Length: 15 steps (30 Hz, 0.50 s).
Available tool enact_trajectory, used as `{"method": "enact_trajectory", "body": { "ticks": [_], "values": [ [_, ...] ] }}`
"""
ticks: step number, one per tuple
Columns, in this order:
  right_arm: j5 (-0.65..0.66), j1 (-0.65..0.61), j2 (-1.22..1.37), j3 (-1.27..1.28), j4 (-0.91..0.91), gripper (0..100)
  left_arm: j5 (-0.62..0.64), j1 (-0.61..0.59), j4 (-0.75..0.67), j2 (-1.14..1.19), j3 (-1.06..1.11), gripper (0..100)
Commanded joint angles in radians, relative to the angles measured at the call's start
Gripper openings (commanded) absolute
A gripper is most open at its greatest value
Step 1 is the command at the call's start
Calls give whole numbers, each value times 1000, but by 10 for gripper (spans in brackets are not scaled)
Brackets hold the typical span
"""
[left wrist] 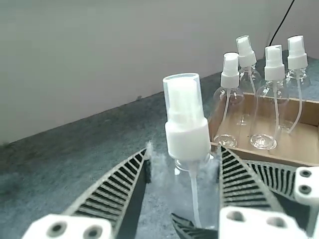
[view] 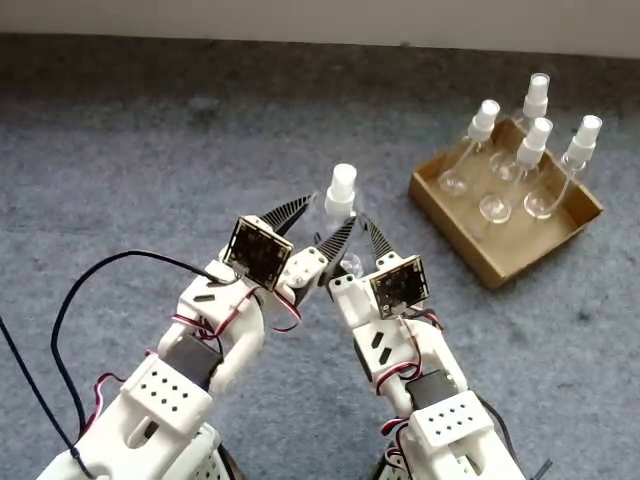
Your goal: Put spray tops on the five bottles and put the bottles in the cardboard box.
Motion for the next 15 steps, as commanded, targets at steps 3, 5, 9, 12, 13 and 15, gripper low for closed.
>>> {"method": "enact_trajectory", "body": {
  "ticks": [3, 5, 9, 12, 13, 15],
  "values": [
    [9, -7, -18, 177, -27, 9, -6, -16, 140, -176, -35, 178],
    [9, -7, -18, 177, -27, 9, -6, -16, 222, -262, -38, 178],
    [9, -7, -18, 177, -27, 9, -11, -38, 321, -401, -44, 178],
    [9, -5, -18, 177, -25, 9, -11, -76, 364, -469, -47, 177],
    [9, -5, -18, 177, -25, 9, -11, -91, 390, -483, -54, 166],
    [9, -5, -18, 177, -25, 9, -11, -136, 448, -496, -74, 111]
  ]
}}
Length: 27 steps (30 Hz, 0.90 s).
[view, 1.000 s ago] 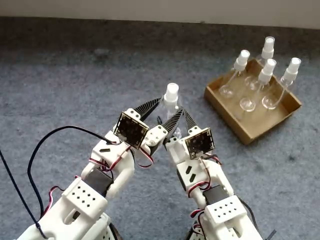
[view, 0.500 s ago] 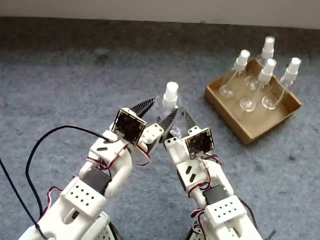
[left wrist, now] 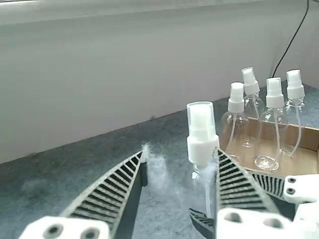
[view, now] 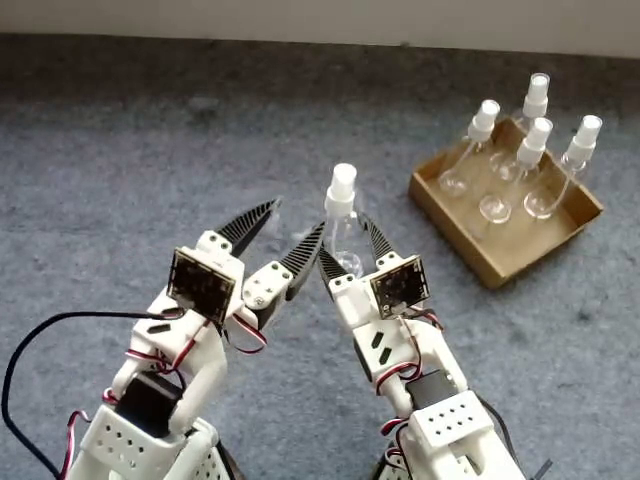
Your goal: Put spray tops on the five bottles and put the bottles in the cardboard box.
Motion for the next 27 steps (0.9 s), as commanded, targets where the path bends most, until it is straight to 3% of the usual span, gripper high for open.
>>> {"method": "enact_trajectory", "body": {
  "ticks": [1, 3, 15, 20, 23, 27],
  "values": [
    [9, -5, -18, 177, -25, 9, -9, -87, 81, -42, -81, 74],
    [11, -5, -18, 177, -24, 9, -9, -130, 110, -45, -93, 5],
    [14, -5, -19, 177, 58, 9, -11, -242, 180, -48, -94, 30],
    [15, -5, -19, 177, 58, 9, -11, -306, 316, -185, -71, 30],
    [15, -5, -19, 177, 58, 9, -11, -340, 321, -314, -22, 30],
    [15, -5, -19, 177, 58, 9, -11, -371, 322, -282, -1, 5]
  ]
}}
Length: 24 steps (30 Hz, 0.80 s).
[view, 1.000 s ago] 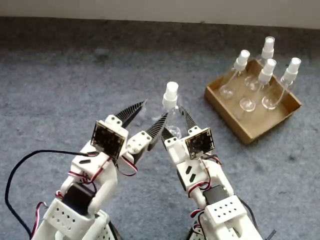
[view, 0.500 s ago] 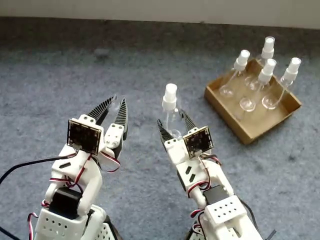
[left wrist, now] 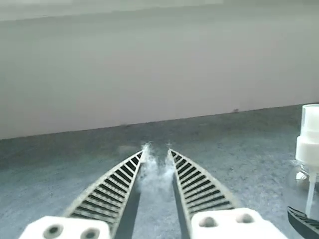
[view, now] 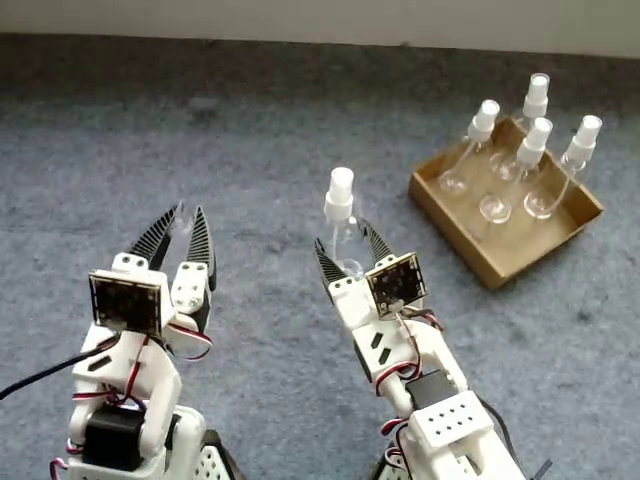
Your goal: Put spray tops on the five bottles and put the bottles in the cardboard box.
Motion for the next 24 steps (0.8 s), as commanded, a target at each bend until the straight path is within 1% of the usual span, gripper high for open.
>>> {"method": "enact_trajectory", "body": {
  "ticks": [1, 5, 10, 15, 19, 22, 24],
  "values": [
    [12, -5, -19, 177, 2, 9, -6, -39, 5, 8, 2, 2],
    [12, -5, -19, 177, 2, 9, -3, -91, 3, 10, 50, 5],
    [11, -5, -19, 177, 4, 9, -9, -102, 3, 10, 236, 5],
    [9, -5, -18, 177, 4, 9, -9, -177, 3, 10, 374, 5],
    [8, -5, -18, 177, 4, 9, -8, -220, 11, 10, 381, 5],
    [8, 1, -18, 177, 4, 9, -8, -206, 86, 12, 381, 5],
    [8, 35, -24, 177, -1, 9, -9, -182, 135, 12, 381, 5]
  ]
}}
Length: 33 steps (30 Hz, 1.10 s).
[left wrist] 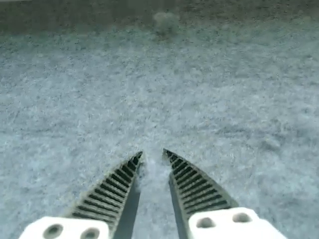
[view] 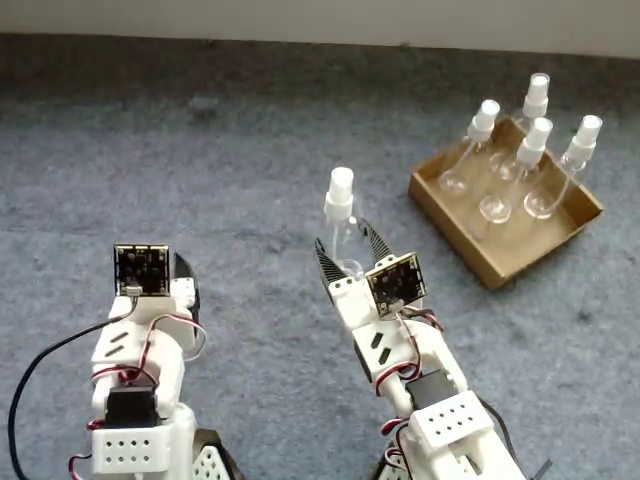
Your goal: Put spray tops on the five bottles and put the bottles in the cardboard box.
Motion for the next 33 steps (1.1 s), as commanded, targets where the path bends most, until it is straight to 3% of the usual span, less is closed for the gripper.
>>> {"method": "enact_trajectory", "body": {
  "ticks": [1, 13, 21, 33],
  "values": [
    [8, 59, -25, 177, -8, 9, -9, 30, 71, -2, 19, 5],
    [14, 346, -25, 177, -387, 9, -9, 53, 81, 5, 19, 5],
    [14, 558, -25, 177, -392, 9, -9, 53, 81, 5, 19, 5],
    [9, 719, -16, 101, -384, 9, -9, 53, 81, 5, 19, 5]
  ]
}}
